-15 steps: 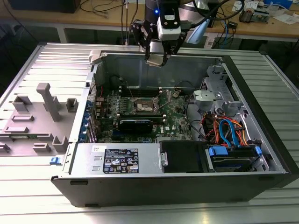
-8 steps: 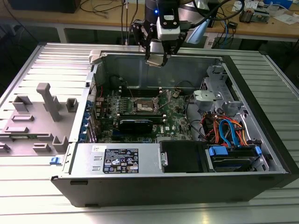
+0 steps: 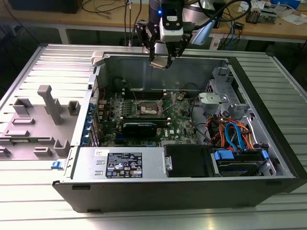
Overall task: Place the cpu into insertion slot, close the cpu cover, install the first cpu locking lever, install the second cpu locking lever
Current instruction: 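Place the cpu into insertion slot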
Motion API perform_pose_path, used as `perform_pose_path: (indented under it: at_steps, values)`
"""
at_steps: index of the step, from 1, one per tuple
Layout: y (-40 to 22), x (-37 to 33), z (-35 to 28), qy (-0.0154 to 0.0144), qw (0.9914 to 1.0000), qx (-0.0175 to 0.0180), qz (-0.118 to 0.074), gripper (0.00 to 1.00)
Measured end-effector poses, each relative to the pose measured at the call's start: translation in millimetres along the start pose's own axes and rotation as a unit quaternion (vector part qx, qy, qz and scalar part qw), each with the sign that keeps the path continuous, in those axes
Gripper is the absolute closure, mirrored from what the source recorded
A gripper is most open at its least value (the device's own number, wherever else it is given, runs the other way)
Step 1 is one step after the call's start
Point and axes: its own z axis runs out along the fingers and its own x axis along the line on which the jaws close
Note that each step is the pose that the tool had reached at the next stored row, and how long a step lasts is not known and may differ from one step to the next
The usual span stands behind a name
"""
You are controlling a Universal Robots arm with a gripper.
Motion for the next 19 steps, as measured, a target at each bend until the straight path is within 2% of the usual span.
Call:
perform_pose_path:
  at_steps: [11, 19]
  values:
    - [0.0, 0.0, -0.1, -0.0001, 1.0, 0.0001, 0.002, 0.45]
    - [-0.7, -0.3, 0.5, -0.0017, 0.99979, -0.0003, 0.02, 0.45]
